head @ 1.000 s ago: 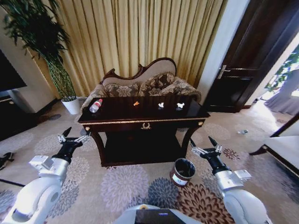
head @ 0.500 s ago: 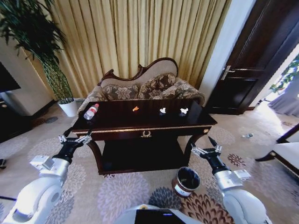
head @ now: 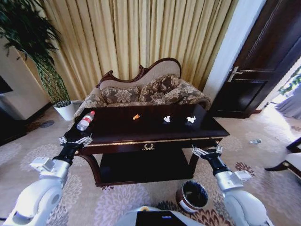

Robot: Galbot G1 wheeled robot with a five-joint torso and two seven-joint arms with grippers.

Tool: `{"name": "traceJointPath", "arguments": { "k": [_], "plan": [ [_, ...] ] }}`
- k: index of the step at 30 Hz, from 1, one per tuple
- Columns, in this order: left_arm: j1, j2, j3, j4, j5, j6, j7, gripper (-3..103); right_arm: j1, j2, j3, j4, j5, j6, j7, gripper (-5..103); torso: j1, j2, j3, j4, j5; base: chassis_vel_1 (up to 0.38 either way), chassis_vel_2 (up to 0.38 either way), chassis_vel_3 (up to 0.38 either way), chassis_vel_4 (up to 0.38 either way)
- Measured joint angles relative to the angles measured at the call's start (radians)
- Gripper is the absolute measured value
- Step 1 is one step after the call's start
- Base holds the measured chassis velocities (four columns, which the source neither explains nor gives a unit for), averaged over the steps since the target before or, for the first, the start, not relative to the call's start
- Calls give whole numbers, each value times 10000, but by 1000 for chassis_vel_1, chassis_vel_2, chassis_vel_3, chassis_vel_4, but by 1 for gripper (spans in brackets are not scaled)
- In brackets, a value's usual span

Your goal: Move to the front of the table and place the trash on the table into the trash bin.

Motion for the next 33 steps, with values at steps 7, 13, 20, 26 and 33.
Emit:
{"name": "traceJointPath", "arguments": {
  "k": [7, 13, 20, 26, 33],
  "plan": [
    [302, -354, -363, -107, -48, 2, 219, 100, 863, -628, -381, 55, 398, -1045, 1216, 100, -10, 6, -4, 2, 1, 0, 0, 0, 0],
    [742, -907, -721, -107, 138, -176, 526, 100, 1868, -1750, -247, -571, 1465, -1721, 1780, 100, -6, 3, -1, 2, 1, 0, 0, 0, 0],
    [984, -1587, -857, -133, 399, -212, 557, 100, 3449, -3019, -828, -2296, 2267, -1929, 1942, 100, -5, 3, -2, -1, 2, 0, 0, 0, 0],
    [1180, -2141, -1037, -157, 574, -228, 554, 100, 5463, -3781, -2142, -3538, 2807, -2052, 2099, 100, -4, 1, -1, 2, 2, 0, 0, 0, 0],
    [1374, -2413, -1213, -192, 659, -236, 554, 100, 7305, -4162, -3419, -4526, 3357, -2401, 2178, 100, -4, 2, 0, 2, 1, 0, 0, 0, 0]
  ]
}}
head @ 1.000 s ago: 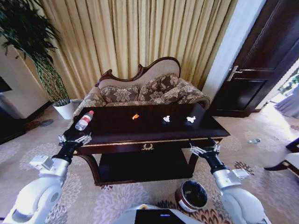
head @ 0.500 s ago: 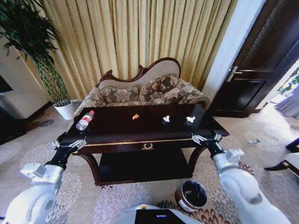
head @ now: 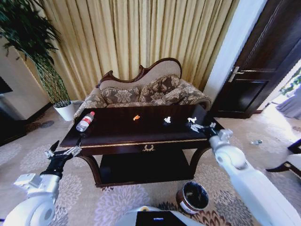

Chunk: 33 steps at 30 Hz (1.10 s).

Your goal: Move to the front of the table and place the trash on the table into the trash bin.

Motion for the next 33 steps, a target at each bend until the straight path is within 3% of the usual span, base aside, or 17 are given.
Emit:
{"name": "traceJointPath", "arguments": {
  "k": [4, 10, 24, 33],
  "plan": [
    [20, -29, -90, -68, 0, -1, -6, 100, 1052, 104, -1066, -604, 538, -456, 380, 100, 0, 0, 0, -2, -1, 0, 0, 0, 0],
    [114, -107, -306, -132, -63, -2, -12, 100, 2021, 548, -1732, -1320, 685, -934, 870, 100, 0, 0, -1, -1, 1, 0, 0, 0, 0],
    [272, -186, -500, -3, -64, -238, 115, 100, 2489, 599, -1672, -2214, 201, -1328, 1283, 100, 0, 0, -1, -2, 0, 0, 0, 0, 0],
    [328, -278, -449, -43, -46, -335, 87, 100, 2275, 579, -1487, -2287, 883, -1447, 1382, 100, 0, 0, -2, -1, -1, 0, 0, 0, 0]
  ]
}}
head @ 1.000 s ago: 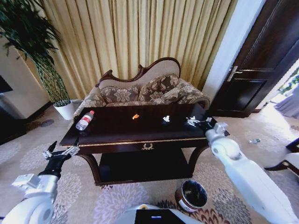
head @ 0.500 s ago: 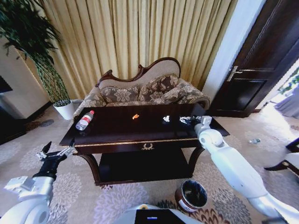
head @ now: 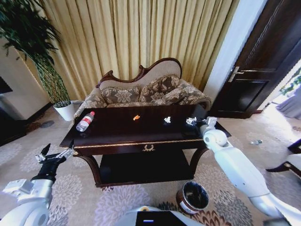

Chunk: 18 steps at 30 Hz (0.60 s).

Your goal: Move to the front of the table and place the trash on the table into the trash bin.

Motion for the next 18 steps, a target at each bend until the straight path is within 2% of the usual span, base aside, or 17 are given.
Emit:
{"name": "traceJointPath", "arguments": {
  "k": [2, 4, 6, 15, 18],
  "plan": [
    [20, -30, 10, -12, 16, -19, -3, 100, -39, -6, 2, -26, -9, 24, 5, 95, 0, -1, 0, 1, 0, 0, 0, 0, 0],
    [14, -37, 20, -12, 31, -29, -7, 100, -54, -2, 2, -41, -20, 30, 31, 95, 0, 0, 0, 1, 0, 0, 0, 0, 0],
    [-11, -41, 58, -12, 60, -47, -23, 100, -60, 35, 0, -95, -34, 47, 68, 89, 0, 0, 0, -1, 1, 0, 0, 0, 0],
    [-40, -17, 54, -122, 62, -49, -53, 100, -13, 145, 0, -300, -93, 135, 95, 86, 0, 0, 0, 0, 0, 0, 0, 0, 0],
    [-34, -18, 45, -136, 61, -51, -54, 100, -29, 148, 14, -330, -148, 179, 85, 82, 0, 0, 0, 0, 0, 0, 0, 0, 0]
  ]
}}
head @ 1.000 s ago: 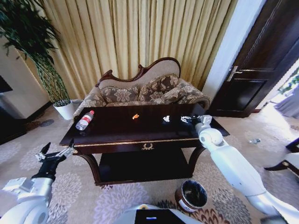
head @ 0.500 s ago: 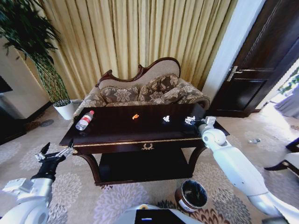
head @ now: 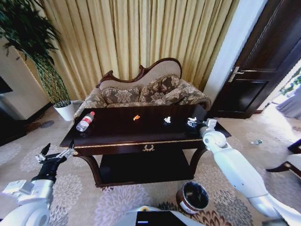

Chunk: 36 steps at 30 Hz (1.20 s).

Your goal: Move to the front of the table and place the trash on the table into the trash bin.

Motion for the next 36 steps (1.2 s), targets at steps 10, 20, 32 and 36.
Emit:
{"name": "traceJointPath", "arguments": {
  "k": [10, 20, 32, 36],
  "plan": [
    [14, -19, -22, 53, 149, -141, -3, 100, -162, -34, 29, 0, -175, 83, -51, 68, 0, 0, 0, -1, 0, 0, 0, 0, 0],
    [32, -34, -70, -33, 120, -165, -2, 100, -191, 118, -41, 19, -287, 83, -67, 68, 0, 0, 0, 0, 0, 0, 0, 0, 0],
    [51, -48, -136, -61, 86, -222, 2, 100, -195, 225, -102, -20, -375, 97, -56, 57, 0, 0, 0, -1, 0, 0, 0, 0, 0],
    [56, -66, -95, -65, 89, -237, 9, 100, -239, 227, -98, -24, -441, 165, -56, 46, 0, 0, 0, -1, 0, 0, 0, 0, 0]
  ]
}}
